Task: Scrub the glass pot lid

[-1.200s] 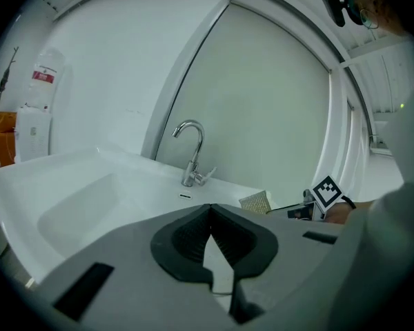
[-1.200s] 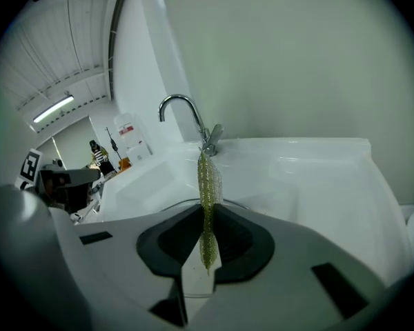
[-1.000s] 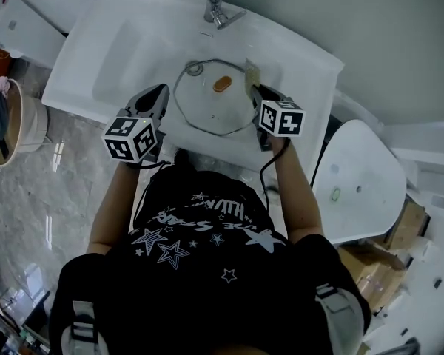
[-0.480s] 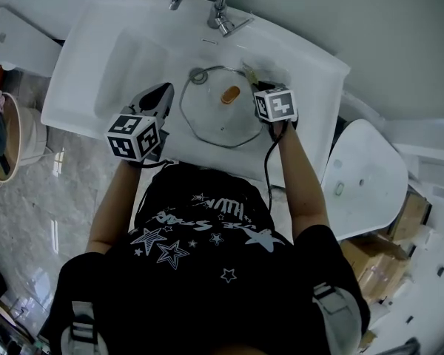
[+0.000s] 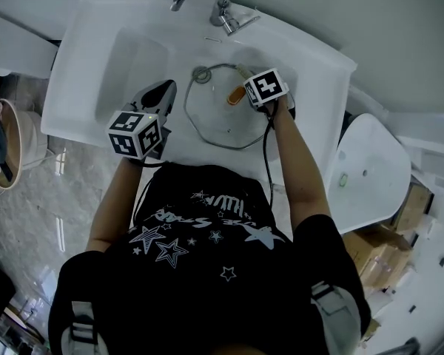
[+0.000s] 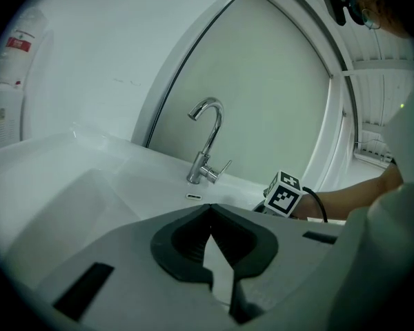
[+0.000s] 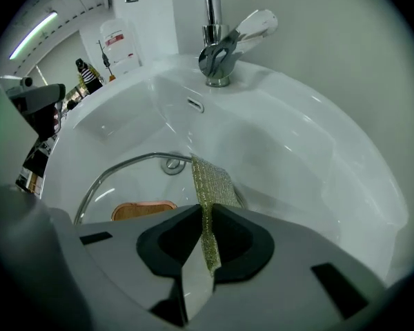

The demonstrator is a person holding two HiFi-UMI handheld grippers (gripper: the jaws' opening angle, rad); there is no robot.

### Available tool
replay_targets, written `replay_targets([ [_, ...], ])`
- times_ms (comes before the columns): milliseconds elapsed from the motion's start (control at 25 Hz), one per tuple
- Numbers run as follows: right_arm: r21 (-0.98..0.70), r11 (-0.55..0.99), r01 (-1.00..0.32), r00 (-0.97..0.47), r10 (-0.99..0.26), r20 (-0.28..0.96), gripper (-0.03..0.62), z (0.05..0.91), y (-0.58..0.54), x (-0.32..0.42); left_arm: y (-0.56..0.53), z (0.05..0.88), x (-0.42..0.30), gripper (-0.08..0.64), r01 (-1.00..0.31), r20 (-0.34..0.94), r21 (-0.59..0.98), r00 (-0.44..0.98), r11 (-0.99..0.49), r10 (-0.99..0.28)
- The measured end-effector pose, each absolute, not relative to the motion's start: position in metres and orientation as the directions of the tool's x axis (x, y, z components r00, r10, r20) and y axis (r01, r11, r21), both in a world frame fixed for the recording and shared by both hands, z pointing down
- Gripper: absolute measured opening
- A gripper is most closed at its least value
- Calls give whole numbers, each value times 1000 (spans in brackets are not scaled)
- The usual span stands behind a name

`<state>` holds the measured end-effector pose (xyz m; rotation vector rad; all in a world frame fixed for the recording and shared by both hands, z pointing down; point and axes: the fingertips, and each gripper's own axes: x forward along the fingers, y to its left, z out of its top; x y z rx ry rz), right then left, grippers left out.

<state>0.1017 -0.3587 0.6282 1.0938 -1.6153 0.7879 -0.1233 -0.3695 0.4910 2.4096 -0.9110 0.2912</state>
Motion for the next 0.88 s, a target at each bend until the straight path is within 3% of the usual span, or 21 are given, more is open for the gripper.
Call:
replay_targets([
  [880,-142,344,-928,-234,-244,941,54,630,-391,54,-384,503,-138,8,-651,383,435,759,-622,-527],
])
